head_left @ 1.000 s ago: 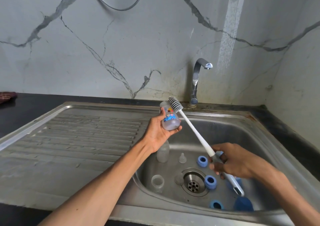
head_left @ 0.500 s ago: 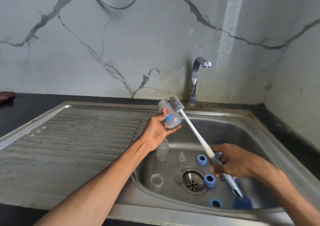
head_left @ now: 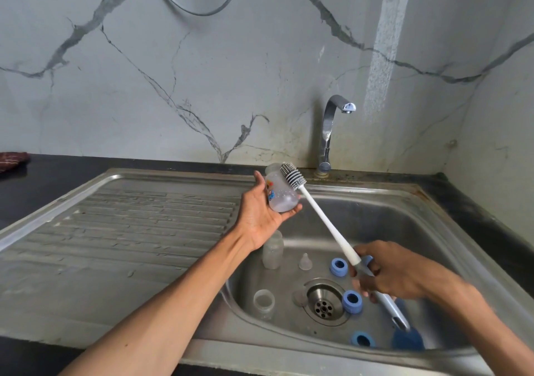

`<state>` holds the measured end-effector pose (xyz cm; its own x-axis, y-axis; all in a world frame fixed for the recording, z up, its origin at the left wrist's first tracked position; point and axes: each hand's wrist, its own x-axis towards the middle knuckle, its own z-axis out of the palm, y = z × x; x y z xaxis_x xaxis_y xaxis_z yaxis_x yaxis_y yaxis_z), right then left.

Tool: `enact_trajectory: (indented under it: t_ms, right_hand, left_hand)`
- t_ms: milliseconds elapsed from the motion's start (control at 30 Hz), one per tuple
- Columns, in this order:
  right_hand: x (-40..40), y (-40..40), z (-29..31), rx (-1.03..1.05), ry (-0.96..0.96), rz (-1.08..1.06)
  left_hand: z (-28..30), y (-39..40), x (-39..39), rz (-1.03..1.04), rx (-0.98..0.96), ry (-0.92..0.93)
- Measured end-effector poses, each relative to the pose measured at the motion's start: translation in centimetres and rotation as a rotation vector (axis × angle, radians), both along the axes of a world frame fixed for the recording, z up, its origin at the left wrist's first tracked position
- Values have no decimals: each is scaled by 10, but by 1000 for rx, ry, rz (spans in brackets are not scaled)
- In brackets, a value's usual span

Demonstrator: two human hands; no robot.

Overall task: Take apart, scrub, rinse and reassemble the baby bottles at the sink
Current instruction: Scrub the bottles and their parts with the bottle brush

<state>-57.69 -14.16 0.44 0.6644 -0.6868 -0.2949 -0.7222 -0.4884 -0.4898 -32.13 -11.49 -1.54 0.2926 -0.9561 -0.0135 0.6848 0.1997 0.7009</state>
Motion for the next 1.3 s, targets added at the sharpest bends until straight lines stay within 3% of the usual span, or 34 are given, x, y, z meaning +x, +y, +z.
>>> enact_trajectory:
  t_ms: [167,433,600,733,867,1133,1300]
  right_hand:
    - [-8,2,7,130,30,28]
    - [-1,4,2,4,-19,30]
    - [-3,8,5,70,55,70]
    - [-3,7,5,82,59,59]
    - [2,6,2,54,-56,26]
    - [-6,4,5,120,111,71]
    - [-3,1,3,26,-3,36]
  left_hand:
    - [1,6,10,35,14,-81]
    - [1,6,9,-48,-33,-30]
    - [1,6,17,21,-20,15]
    - [2,7,19,26,0,-46]
    - [2,4,0,-36,51,-163]
    - [-3,4,26,40,-28,-130]
    - [-3,3,14,-52,-37,-164]
